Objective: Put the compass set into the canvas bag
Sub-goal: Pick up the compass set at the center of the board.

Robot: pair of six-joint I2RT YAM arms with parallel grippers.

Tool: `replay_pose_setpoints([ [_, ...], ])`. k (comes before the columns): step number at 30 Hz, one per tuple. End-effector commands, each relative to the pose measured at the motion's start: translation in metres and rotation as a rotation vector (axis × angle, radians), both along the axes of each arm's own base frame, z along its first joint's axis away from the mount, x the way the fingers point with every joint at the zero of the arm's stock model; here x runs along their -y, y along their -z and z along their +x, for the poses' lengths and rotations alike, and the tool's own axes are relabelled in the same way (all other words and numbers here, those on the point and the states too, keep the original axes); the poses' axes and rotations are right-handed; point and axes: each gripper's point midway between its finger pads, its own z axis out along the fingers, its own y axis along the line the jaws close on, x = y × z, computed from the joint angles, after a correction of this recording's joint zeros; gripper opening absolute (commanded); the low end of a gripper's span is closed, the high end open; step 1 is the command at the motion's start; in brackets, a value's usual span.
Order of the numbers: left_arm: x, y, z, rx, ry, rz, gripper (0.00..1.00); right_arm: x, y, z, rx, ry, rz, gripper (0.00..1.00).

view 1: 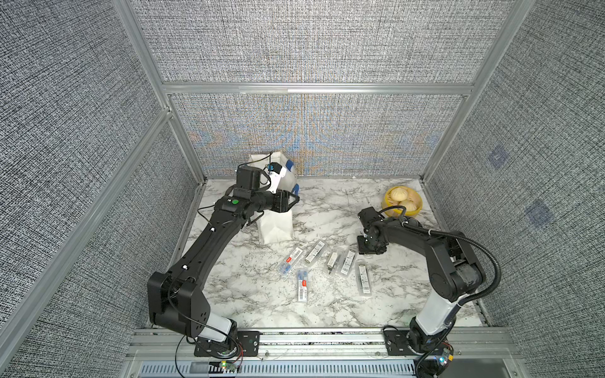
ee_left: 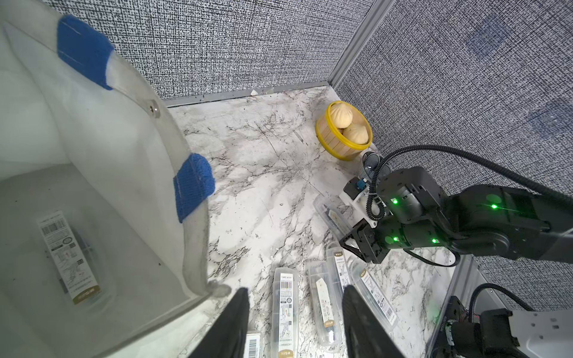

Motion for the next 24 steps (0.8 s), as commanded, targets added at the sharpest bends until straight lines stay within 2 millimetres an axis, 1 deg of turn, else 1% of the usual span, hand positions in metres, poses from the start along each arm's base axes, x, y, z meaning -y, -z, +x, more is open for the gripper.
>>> replay_pose_setpoints([
  [1, 0.002, -0.009, -0.001, 0.020, 0.017, -0.021, 0.50, -0.001, 0.008, 0.003, -0.008, -0.017, -0.007, 0.51],
  [3, 0.003, -0.009, -0.002, 0.019, 0.017, -0.019, 0.50, -0.001, 0.008, 0.004, -0.008, -0.016, -0.011, 0.51],
  [4, 0.002, -0.010, -0.002, 0.022, 0.017, -0.018, 0.50, -0.002, 0.007, 0.005, -0.004, -0.018, -0.010, 0.49],
  [7, 0.001, -0.014, -0.003, 0.034, 0.016, -0.013, 0.50, -0.002, 0.002, 0.007, 0.018, -0.019, -0.003, 0.38],
  [9, -0.001, -0.018, -0.004, 0.044, 0.010, -0.006, 0.51, -0.001, -0.003, 0.008, 0.040, -0.018, -0.001, 0.33],
  [13, -0.003, -0.026, -0.005, 0.069, -0.001, -0.002, 0.51, -0.003, -0.017, 0.012, 0.104, -0.019, 0.022, 0.31],
  [16, 0.002, -0.032, -0.008, 0.091, 0.006, 0.010, 0.51, -0.007, -0.031, 0.013, 0.174, -0.029, 0.062, 0.30],
  [17, 0.005, -0.033, -0.009, 0.095, 0.014, 0.023, 0.51, -0.006, -0.033, 0.010, 0.184, -0.027, 0.068, 0.30],
  [20, 0.024, -0.038, -0.015, 0.101, 0.052, 0.040, 0.52, -0.011, -0.048, 0.010, 0.254, -0.037, 0.112, 0.30],
  [23, 0.050, -0.041, -0.017, 0.095, 0.084, 0.024, 0.52, -0.016, -0.065, 0.011, 0.304, -0.049, 0.152, 0.29],
  [24, 0.062, -0.040, -0.018, 0.084, 0.097, 0.006, 0.52, -0.017, -0.070, 0.011, 0.319, -0.053, 0.162, 0.29],
])
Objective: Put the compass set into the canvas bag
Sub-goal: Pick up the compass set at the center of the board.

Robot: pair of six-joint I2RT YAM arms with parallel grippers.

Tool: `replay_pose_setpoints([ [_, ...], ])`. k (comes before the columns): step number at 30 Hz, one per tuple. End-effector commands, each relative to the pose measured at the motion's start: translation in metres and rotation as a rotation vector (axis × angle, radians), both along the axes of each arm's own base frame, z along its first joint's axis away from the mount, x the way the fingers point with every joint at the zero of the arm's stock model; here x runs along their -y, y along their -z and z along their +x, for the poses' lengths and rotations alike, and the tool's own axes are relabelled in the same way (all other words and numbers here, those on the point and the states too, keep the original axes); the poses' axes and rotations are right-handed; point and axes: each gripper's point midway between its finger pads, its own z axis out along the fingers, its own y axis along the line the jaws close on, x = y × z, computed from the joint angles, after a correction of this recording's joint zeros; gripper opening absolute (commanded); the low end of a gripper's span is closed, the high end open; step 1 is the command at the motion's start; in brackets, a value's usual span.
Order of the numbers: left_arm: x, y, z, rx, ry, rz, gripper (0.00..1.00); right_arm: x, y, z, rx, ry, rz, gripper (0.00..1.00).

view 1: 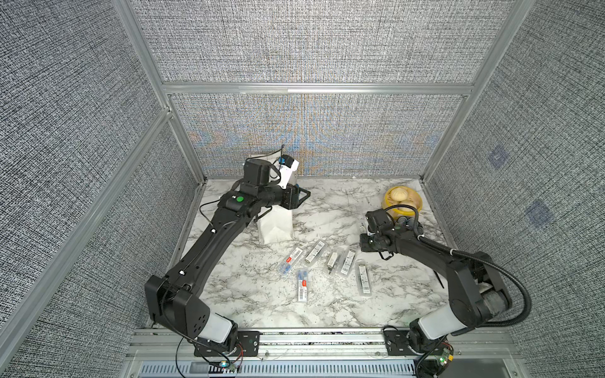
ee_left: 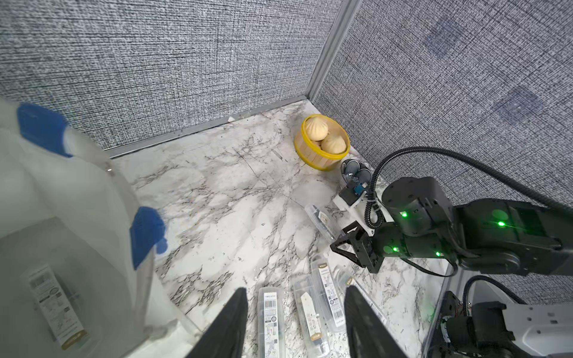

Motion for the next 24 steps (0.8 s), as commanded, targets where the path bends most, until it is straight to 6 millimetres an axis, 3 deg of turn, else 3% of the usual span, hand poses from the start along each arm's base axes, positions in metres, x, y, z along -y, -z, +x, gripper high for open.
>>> replay_pose_setpoints([
  [1, 0.026, 0.006, 0.002, -0.036, 0.013, -0.023, 0.52, -0.010, -0.020, 0.010, 0.082, -0.025, 0.051, 0.30],
  [7, 0.088, 0.042, 0.013, -0.154, 0.041, -0.084, 0.51, -0.017, -0.031, 0.008, 0.119, -0.041, 0.095, 0.29],
  [13, 0.132, 0.089, 0.025, -0.276, 0.022, -0.128, 0.55, -0.022, -0.037, 0.007, 0.129, -0.050, 0.132, 0.30],
  [24, 0.175, 0.151, 0.028, -0.401, 0.042, -0.158, 0.58, -0.033, -0.042, 0.005, 0.122, -0.071, 0.190, 0.29],
])
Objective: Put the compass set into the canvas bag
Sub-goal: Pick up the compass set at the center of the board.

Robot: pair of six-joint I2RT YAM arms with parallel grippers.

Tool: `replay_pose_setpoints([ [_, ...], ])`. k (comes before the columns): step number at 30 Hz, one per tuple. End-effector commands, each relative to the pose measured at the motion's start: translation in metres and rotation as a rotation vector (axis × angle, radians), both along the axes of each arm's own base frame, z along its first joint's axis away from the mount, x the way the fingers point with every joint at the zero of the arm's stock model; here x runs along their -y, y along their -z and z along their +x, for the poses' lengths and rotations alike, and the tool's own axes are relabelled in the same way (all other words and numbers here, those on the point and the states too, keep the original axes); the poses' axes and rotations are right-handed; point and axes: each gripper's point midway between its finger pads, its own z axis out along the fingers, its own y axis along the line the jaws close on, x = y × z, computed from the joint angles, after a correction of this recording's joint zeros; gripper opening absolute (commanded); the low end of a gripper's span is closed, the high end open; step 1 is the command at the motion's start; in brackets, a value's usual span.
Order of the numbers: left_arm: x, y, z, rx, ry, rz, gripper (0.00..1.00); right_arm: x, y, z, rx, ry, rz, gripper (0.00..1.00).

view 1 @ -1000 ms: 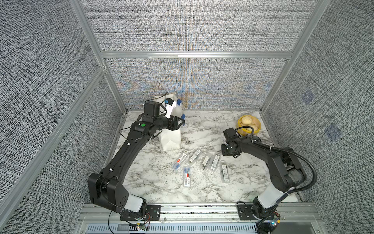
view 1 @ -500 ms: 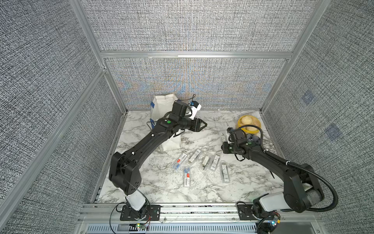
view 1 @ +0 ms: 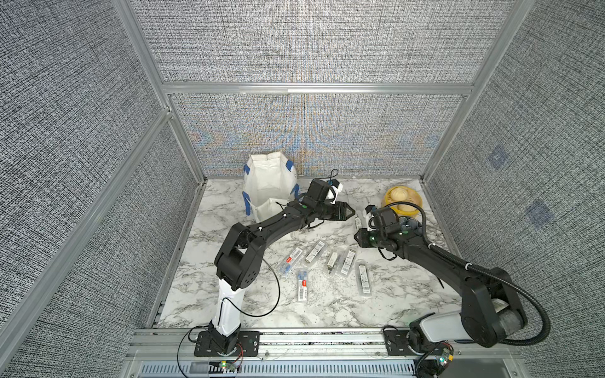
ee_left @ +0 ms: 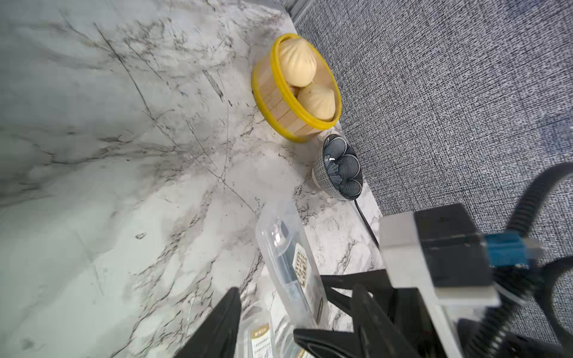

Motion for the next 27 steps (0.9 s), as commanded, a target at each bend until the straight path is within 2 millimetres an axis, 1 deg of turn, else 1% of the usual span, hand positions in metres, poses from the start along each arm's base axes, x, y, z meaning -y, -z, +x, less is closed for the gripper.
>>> replay_pose_setpoints([
  [1, 0.011, -0.003, 0.004, 0.000, 0.001, -0.053, 0.58, -0.007, -0.006, 0.002, 0.011, -0.010, 0.036, 0.30],
  [4, 0.014, 0.008, 0.008, -0.026, -0.012, -0.058, 0.58, -0.010, -0.009, 0.002, 0.012, -0.016, 0.052, 0.29],
  [9, 0.023, 0.017, 0.010, -0.067, -0.008, -0.091, 0.55, -0.014, -0.011, 0.001, 0.014, -0.024, 0.060, 0.30],
  [14, 0.028, 0.015, 0.010, -0.082, 0.000, -0.123, 0.42, -0.017, -0.015, 0.002, 0.018, -0.029, 0.072, 0.30],
  [19, 0.027, 0.009, 0.008, -0.080, 0.001, -0.129, 0.22, -0.018, -0.015, 0.003, 0.018, -0.032, 0.071, 0.30],
  [23, 0.025, 0.005, 0.007, -0.077, -0.001, -0.130, 0.13, -0.018, -0.013, 0.002, 0.014, -0.034, 0.069, 0.31],
  [24, 0.025, 0.005, 0.007, -0.077, -0.001, -0.132, 0.12, -0.019, -0.014, 0.002, 0.015, -0.036, 0.069, 0.33],
  [25, 0.025, 0.003, 0.006, -0.073, -0.002, -0.133, 0.11, -0.019, -0.014, 0.002, 0.016, -0.039, 0.067, 0.38],
  [27, 0.023, 0.000, 0.007, -0.070, -0.008, -0.135, 0.11, -0.019, -0.013, 0.001, 0.012, -0.042, 0.062, 0.57],
])
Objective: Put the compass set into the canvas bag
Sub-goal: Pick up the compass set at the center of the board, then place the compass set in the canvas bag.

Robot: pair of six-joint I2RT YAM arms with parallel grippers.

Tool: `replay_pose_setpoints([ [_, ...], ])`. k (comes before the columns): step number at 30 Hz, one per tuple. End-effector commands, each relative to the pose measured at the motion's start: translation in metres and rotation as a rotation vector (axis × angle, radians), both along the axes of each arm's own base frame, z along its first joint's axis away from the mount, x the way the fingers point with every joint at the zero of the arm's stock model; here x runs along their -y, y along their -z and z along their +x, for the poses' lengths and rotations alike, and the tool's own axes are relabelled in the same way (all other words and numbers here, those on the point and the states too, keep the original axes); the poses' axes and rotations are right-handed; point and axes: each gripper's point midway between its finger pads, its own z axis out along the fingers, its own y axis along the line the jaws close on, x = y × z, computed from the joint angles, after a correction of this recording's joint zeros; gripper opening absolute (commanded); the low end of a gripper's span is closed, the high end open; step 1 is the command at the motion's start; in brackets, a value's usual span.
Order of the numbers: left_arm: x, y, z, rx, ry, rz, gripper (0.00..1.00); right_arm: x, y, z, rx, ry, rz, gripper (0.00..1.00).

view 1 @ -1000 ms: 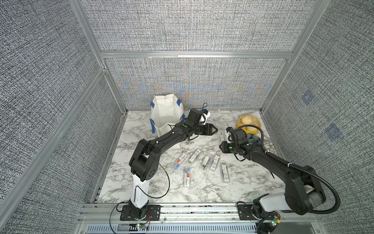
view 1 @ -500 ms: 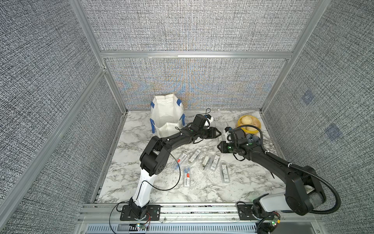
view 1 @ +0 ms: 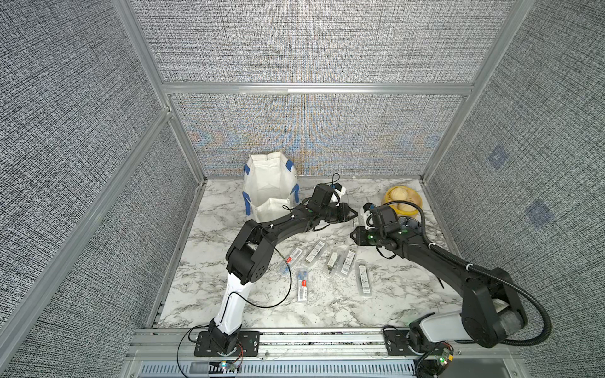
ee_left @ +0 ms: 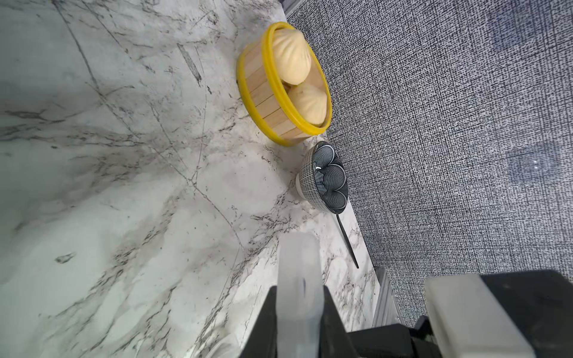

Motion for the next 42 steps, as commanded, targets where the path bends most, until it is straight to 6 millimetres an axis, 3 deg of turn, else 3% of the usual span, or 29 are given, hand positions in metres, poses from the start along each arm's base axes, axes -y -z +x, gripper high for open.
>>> replay_pose_setpoints([
  [1, 0.000, -0.016, 0.001, 0.039, 0.001, -0.027, 0.11, -0.001, -0.002, 0.000, 0.011, -0.014, -0.006, 0.67],
  [3, -0.001, -0.020, 0.001, 0.047, 0.001, -0.029, 0.11, 0.000, -0.001, -0.002, 0.007, -0.015, -0.010, 0.84],
  [6, -0.003, -0.028, 0.002, 0.064, -0.002, -0.031, 0.11, 0.001, 0.001, -0.010, -0.003, -0.031, -0.008, 0.96],
  [11, -0.015, -0.045, 0.007, 0.111, -0.016, -0.014, 0.11, 0.007, 0.001, -0.028, -0.025, -0.029, -0.002, 0.97],
  [16, -0.043, -0.085, 0.016, 0.209, -0.039, 0.019, 0.11, 0.009, -0.017, -0.048, 0.008, -0.063, 0.032, 0.97],
  [19, -0.066, -0.119, 0.020, 0.292, -0.059, 0.051, 0.11, 0.008, -0.029, -0.056, 0.061, -0.091, 0.059, 0.97],
  [23, -0.104, -0.159, 0.026, 0.387, -0.103, 0.126, 0.11, 0.006, -0.030, -0.053, 0.122, -0.102, 0.076, 0.96],
  [27, -0.158, -0.195, 0.037, 0.478, -0.184, 0.230, 0.10, 0.000, -0.025, -0.050, 0.105, -0.114, 0.091, 0.95],
  [30, -0.203, -0.211, 0.051, 0.518, -0.261, 0.299, 0.10, 0.002, -0.015, -0.046, 0.063, -0.102, 0.062, 0.93],
  [36, -0.268, -0.204, 0.094, 0.514, -0.344, 0.442, 0.10, 0.005, 0.002, -0.043, -0.013, -0.069, 0.030, 0.91],
  [42, -0.307, -0.184, 0.144, 0.470, -0.426, 0.490, 0.10, 0.013, 0.016, -0.051, -0.107, -0.023, -0.003, 0.90],
])
